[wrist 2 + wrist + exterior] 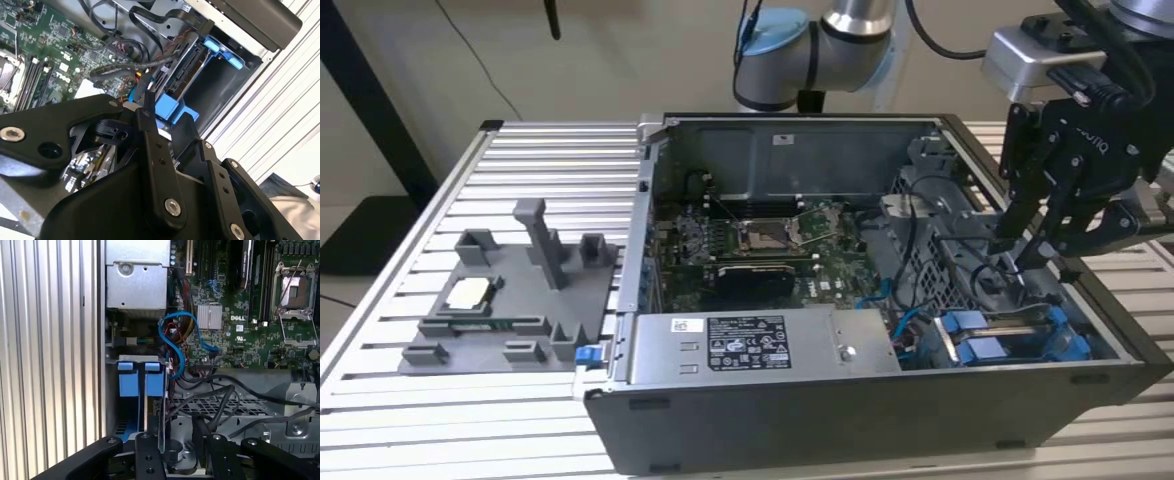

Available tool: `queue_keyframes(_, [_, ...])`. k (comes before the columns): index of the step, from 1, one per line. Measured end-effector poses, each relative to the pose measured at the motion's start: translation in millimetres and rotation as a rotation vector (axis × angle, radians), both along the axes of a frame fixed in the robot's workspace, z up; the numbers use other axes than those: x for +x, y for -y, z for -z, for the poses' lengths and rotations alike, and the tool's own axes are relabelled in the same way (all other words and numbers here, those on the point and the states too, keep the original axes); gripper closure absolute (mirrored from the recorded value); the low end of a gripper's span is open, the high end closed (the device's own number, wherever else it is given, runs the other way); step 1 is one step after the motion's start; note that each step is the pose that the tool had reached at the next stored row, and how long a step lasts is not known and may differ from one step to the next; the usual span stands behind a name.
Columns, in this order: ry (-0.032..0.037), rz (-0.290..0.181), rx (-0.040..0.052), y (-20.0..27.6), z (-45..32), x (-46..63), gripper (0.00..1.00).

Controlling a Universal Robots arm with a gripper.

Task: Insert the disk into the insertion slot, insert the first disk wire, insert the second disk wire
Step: 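Insert the first disk wire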

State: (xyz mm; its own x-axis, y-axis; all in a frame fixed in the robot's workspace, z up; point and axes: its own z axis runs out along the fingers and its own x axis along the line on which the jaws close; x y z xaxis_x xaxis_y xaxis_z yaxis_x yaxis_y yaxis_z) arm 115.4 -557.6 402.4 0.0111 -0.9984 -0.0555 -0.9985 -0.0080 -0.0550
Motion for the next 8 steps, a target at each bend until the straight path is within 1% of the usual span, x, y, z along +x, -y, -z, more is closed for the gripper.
queue_keyframes(4, [0.0058, 0.0, 0.003, -8.0, 1.8, -0.1, 0.59])
queue_keyframes(8, [0.0161, 0.0, 0.0035, -9.9, 6.8, -0.2, 0.59])
